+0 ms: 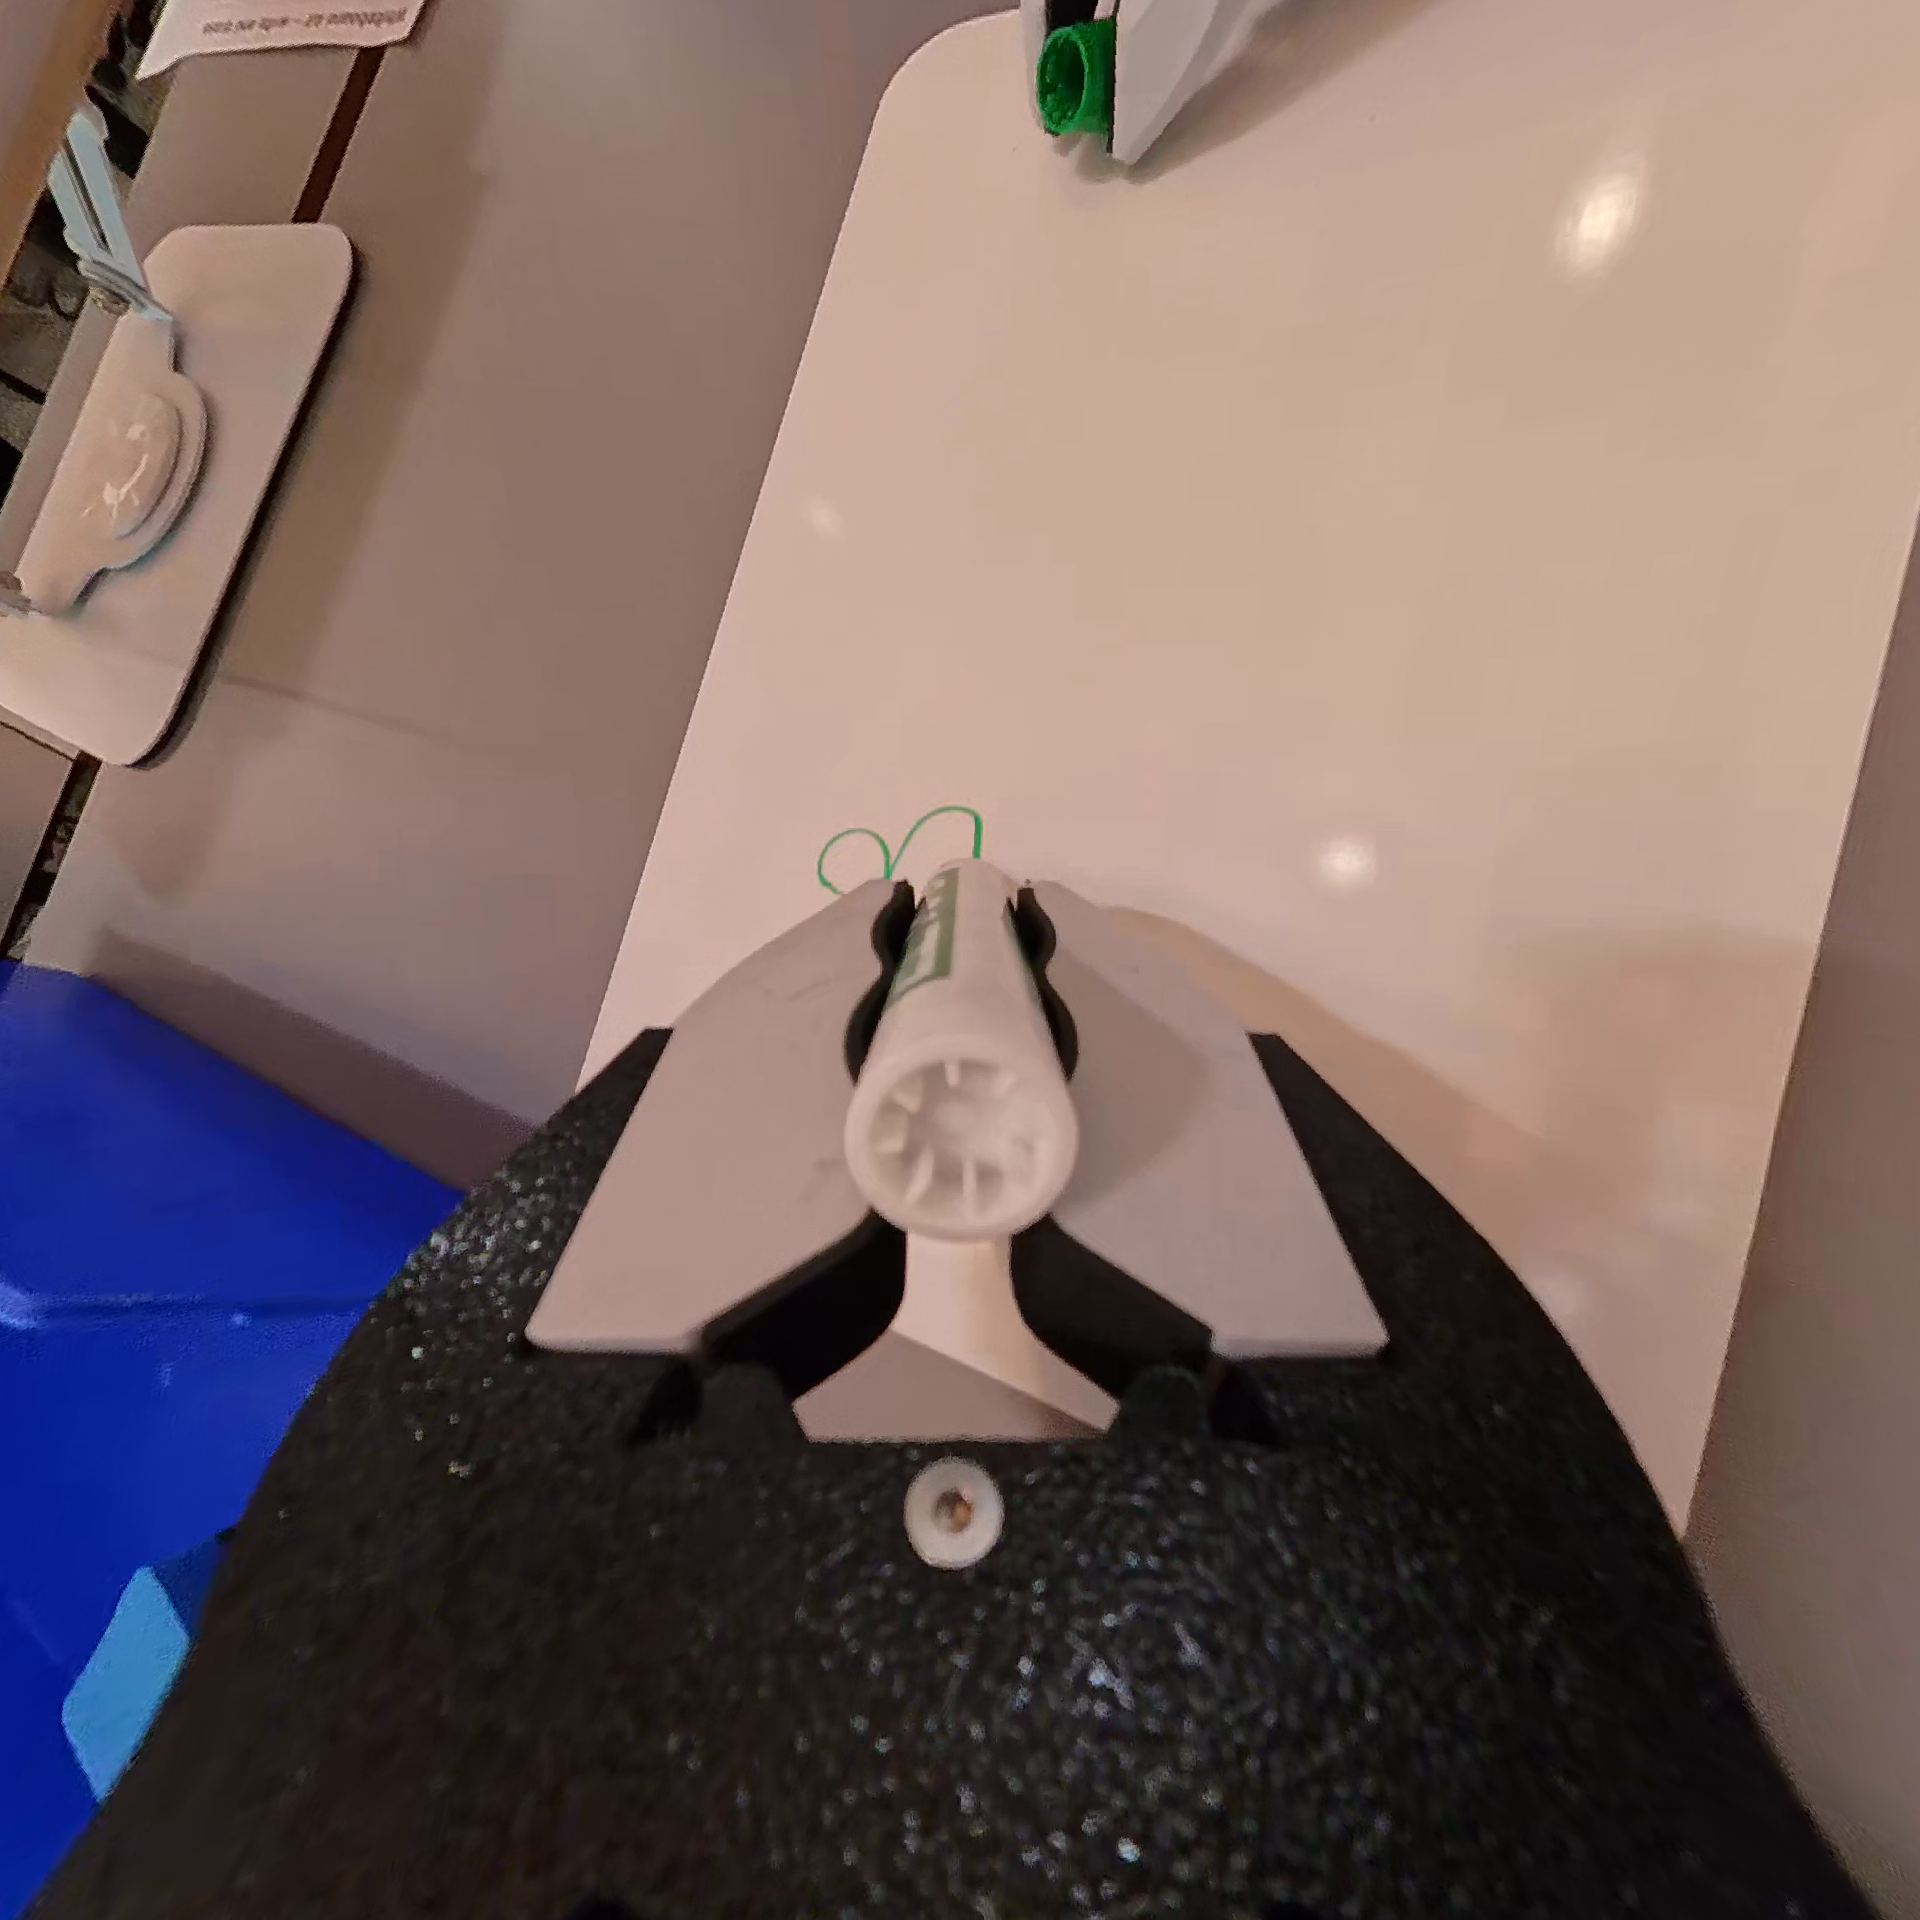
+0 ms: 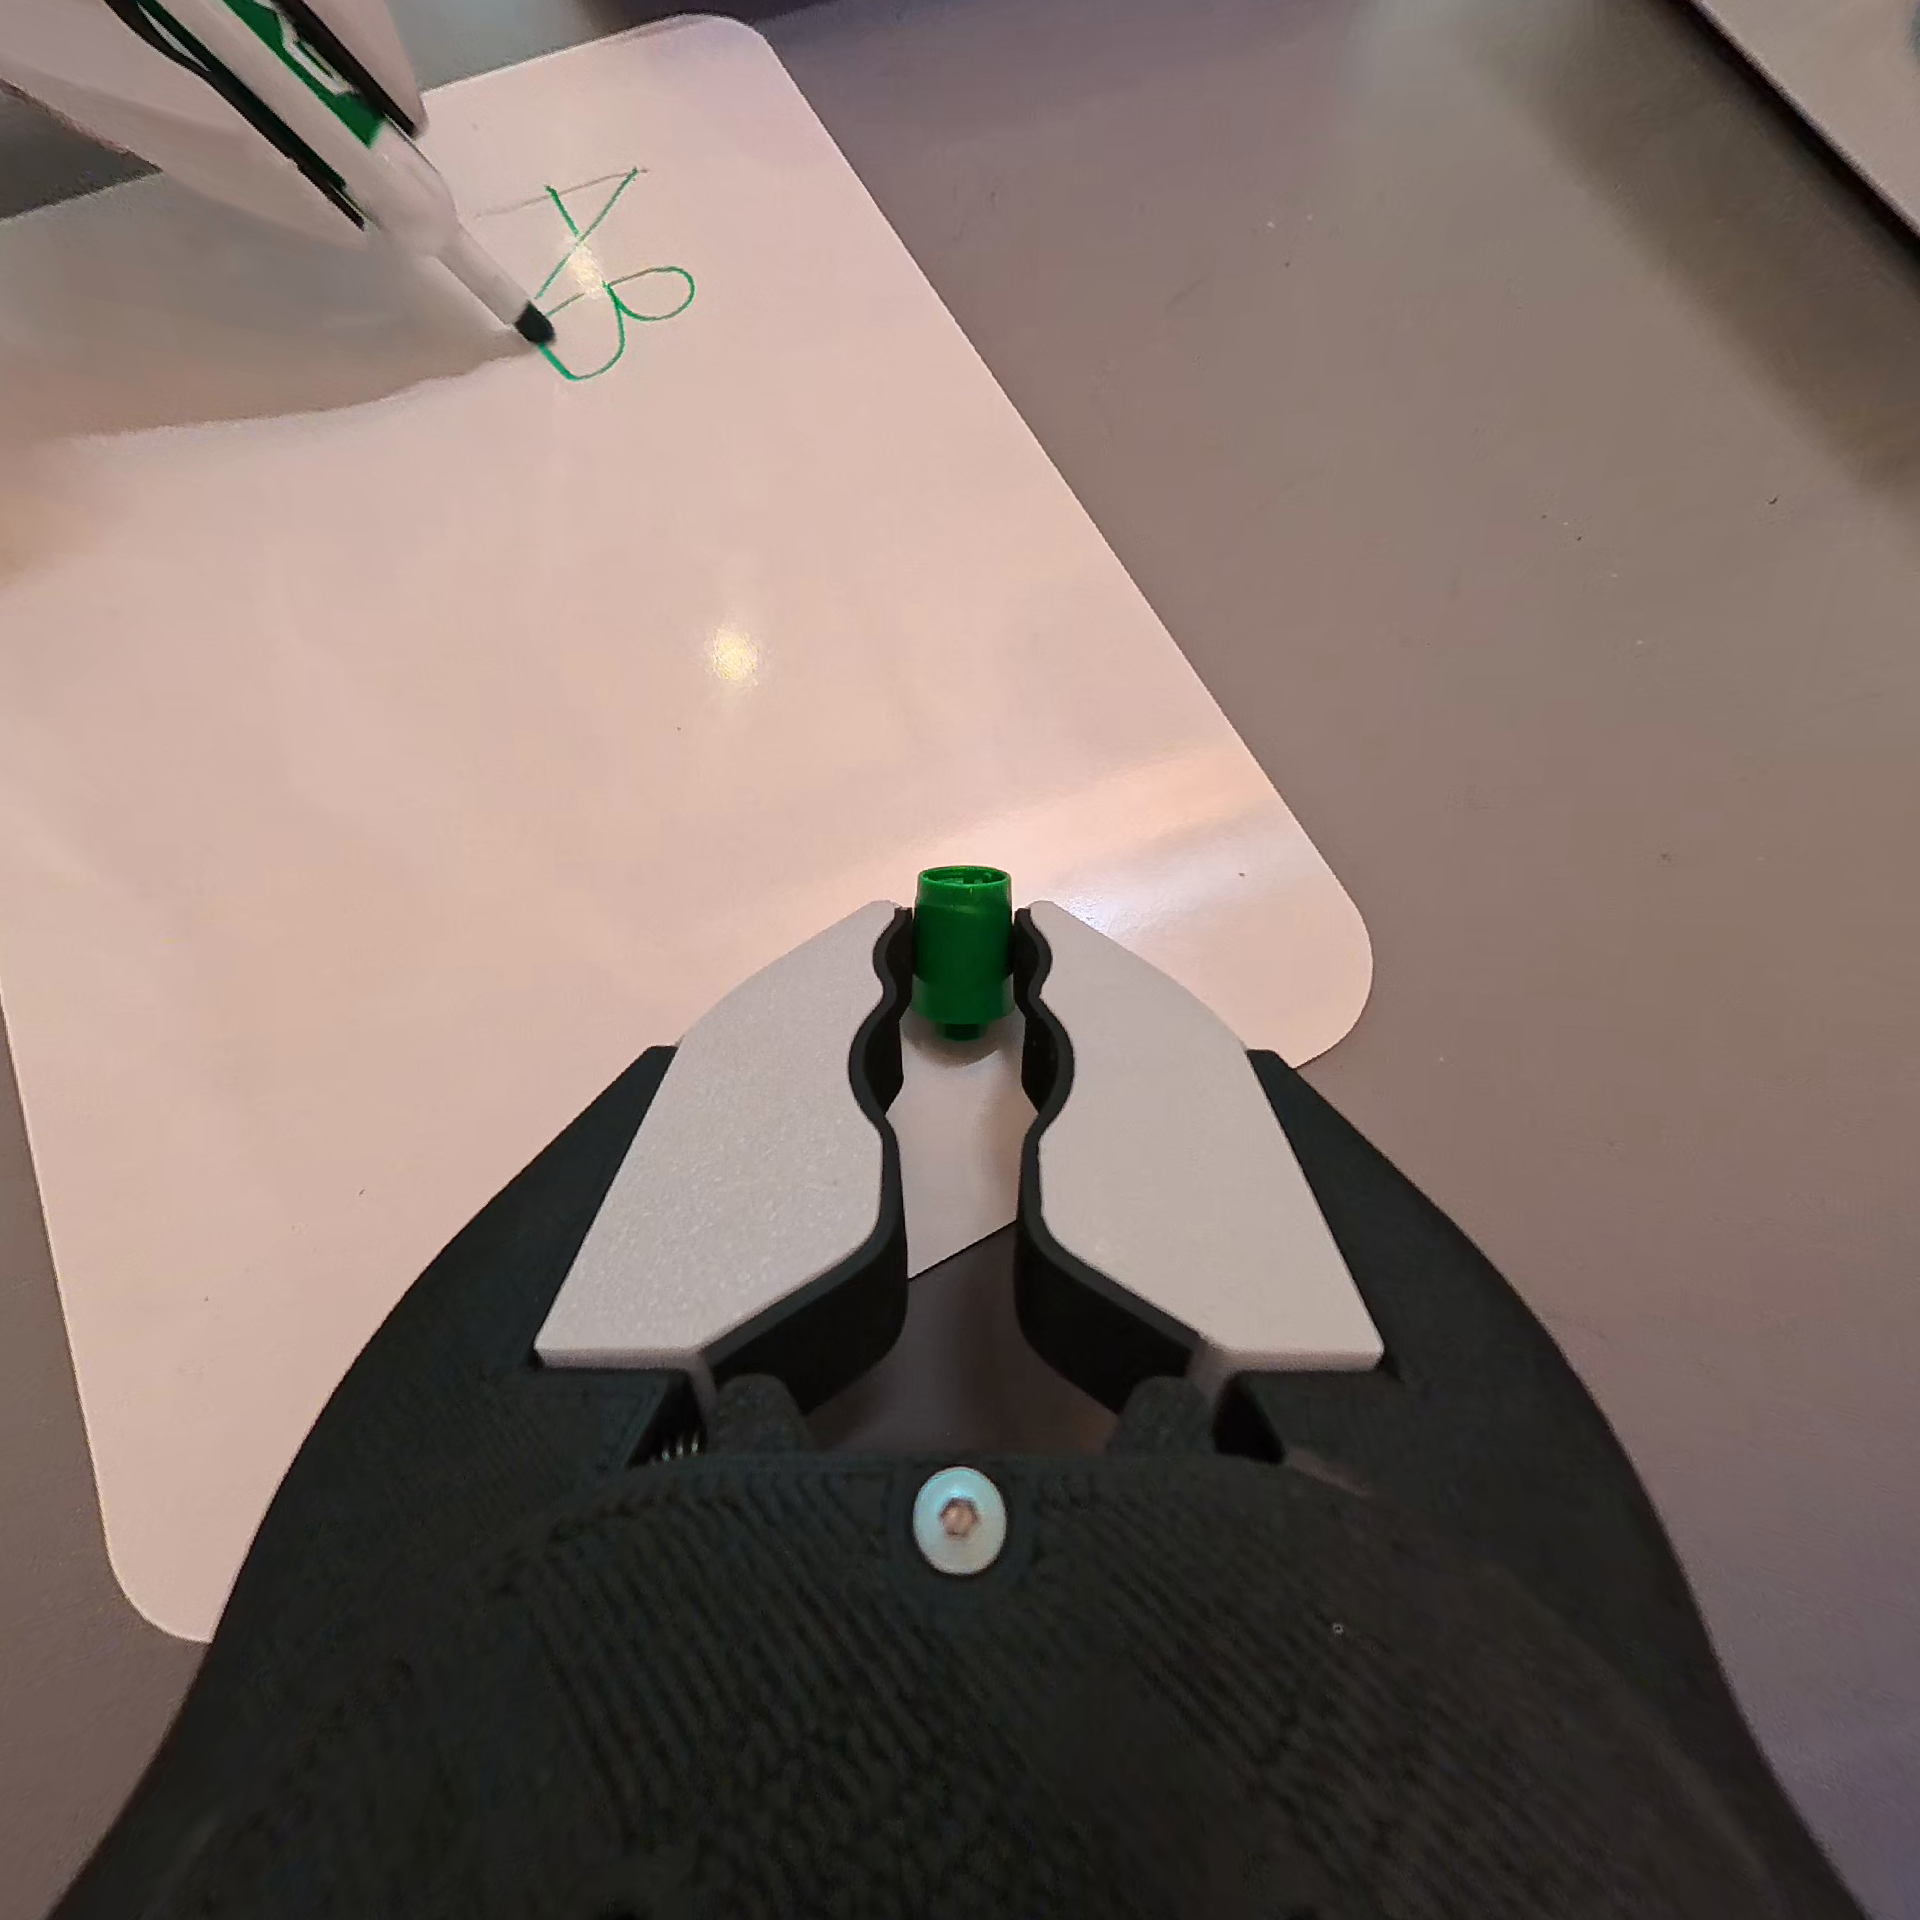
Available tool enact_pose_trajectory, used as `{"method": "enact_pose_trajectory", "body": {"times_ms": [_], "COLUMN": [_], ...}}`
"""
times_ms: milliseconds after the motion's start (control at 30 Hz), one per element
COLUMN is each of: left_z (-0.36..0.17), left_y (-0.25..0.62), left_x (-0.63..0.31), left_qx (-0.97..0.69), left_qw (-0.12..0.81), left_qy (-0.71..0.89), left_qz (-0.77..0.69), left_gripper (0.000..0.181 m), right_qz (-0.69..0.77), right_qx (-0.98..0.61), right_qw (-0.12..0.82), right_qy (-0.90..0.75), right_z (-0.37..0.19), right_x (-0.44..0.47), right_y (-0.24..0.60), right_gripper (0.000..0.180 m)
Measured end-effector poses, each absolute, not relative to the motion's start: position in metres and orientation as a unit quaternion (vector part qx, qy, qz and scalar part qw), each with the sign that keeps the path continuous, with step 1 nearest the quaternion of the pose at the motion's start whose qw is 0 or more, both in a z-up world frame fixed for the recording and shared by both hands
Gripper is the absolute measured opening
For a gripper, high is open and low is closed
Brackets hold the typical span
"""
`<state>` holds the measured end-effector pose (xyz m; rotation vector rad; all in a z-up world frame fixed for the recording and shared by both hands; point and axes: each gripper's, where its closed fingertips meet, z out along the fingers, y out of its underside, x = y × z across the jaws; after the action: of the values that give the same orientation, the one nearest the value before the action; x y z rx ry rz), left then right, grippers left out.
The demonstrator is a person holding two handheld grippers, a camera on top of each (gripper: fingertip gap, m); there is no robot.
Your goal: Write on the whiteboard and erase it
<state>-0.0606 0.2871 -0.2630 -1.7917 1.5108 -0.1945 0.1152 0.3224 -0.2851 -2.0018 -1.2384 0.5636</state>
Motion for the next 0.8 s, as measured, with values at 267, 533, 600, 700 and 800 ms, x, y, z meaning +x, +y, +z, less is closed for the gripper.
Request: {"method": "enact_pose_trajectory", "body": {"times_ms": [267, 533, 600, 700, 800], "left_z": [-0.23, -0.249, -0.255, -0.256, -0.257], "left_y": [0.293, 0.318, 0.321, 0.323, 0.322], "left_x": [-0.057, -0.034, -0.031, -0.029, -0.029], "left_qx": [-0.705, -0.706, -0.707, -0.707, -0.707], "left_qw": [0.459, 0.438, 0.435, 0.437, 0.435], "left_qy": [0.522, 0.549, 0.551, 0.549, 0.552], "left_qz": [-0.143, -0.089, -0.083, -0.085, -0.082], "left_gripper": [0.019, 0.019, 0.019, 0.019, 0.019], "right_qz": [0.218, 0.218, 0.218, 0.22, 0.221], "right_qx": [-0.773, -0.773, -0.773, -0.773, -0.772], "right_qw": [0.352, 0.353, 0.353, 0.352, 0.351], "right_qy": [-0.48, -0.48, -0.48, -0.48, -0.481], "right_z": [-0.285, -0.285, -0.285, -0.285, -0.285], "right_x": [0.115, 0.115, 0.115, 0.115, 0.115], "right_y": [0.322, 0.322, 0.322, 0.321, 0.321], "right_gripper": [0.019, 0.018, 0.018, 0.018, 0.019]}}
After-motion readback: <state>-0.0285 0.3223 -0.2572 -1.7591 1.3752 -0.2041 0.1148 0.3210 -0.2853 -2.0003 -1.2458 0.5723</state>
